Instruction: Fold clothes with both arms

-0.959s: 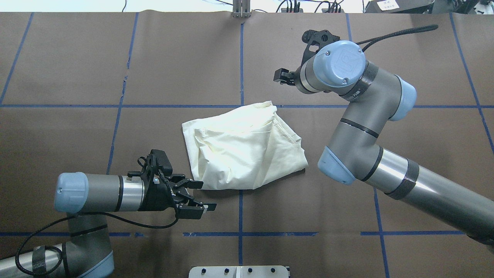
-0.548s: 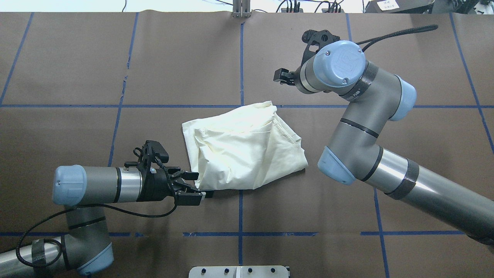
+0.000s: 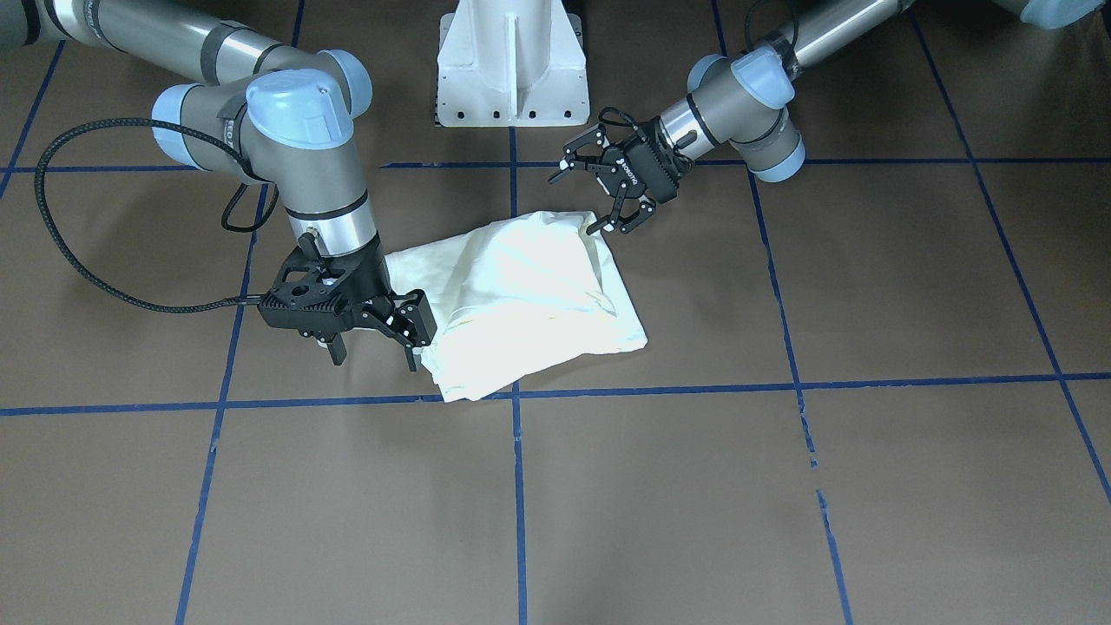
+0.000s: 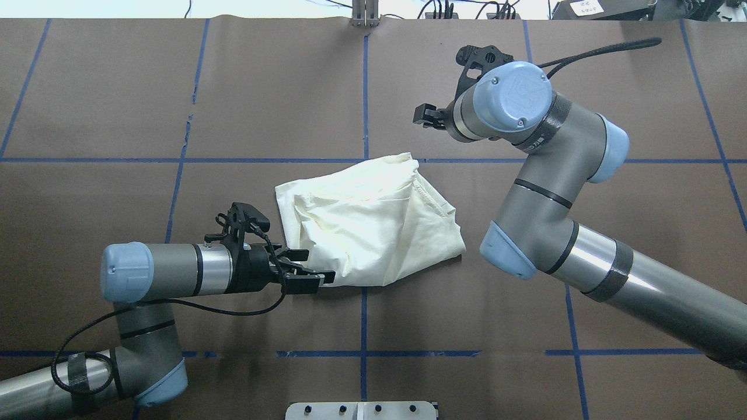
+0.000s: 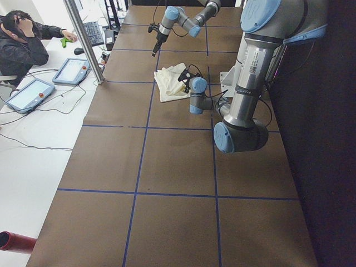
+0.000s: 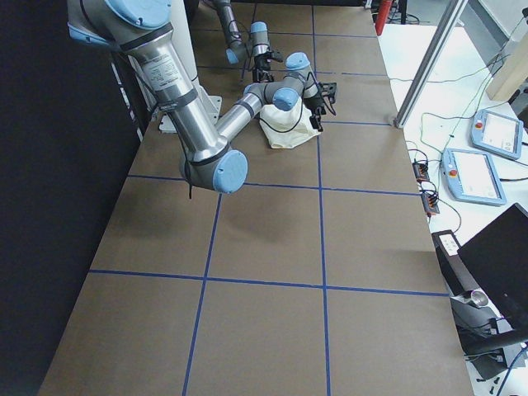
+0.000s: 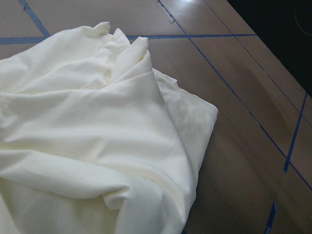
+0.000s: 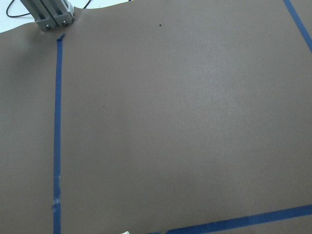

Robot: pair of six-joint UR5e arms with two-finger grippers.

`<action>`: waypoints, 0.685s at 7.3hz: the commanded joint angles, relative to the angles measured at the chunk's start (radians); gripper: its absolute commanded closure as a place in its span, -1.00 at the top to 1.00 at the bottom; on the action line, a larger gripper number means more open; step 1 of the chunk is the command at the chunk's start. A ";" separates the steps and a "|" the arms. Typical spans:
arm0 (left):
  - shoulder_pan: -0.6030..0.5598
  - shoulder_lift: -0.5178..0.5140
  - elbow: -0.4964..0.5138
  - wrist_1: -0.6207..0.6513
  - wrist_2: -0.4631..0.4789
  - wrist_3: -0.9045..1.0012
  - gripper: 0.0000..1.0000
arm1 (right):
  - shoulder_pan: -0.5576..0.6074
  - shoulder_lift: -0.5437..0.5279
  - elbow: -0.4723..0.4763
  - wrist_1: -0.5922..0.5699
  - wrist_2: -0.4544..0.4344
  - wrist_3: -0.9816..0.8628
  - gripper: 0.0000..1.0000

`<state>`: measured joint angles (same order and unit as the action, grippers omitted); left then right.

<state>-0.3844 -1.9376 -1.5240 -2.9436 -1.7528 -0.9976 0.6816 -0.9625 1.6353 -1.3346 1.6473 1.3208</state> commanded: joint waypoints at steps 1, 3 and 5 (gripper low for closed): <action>0.009 -0.012 0.016 0.001 0.029 -0.013 0.99 | -0.001 0.001 0.001 0.000 0.000 0.000 1.00; 0.031 -0.008 0.012 -0.015 0.023 -0.016 0.72 | -0.001 -0.001 0.001 0.000 0.000 0.000 1.00; 0.050 -0.001 0.001 -0.019 0.024 -0.016 -0.23 | -0.001 -0.001 0.001 0.000 0.000 0.000 1.00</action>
<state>-0.3451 -1.9422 -1.5181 -2.9592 -1.7290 -1.0137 0.6811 -0.9633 1.6367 -1.3346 1.6475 1.3208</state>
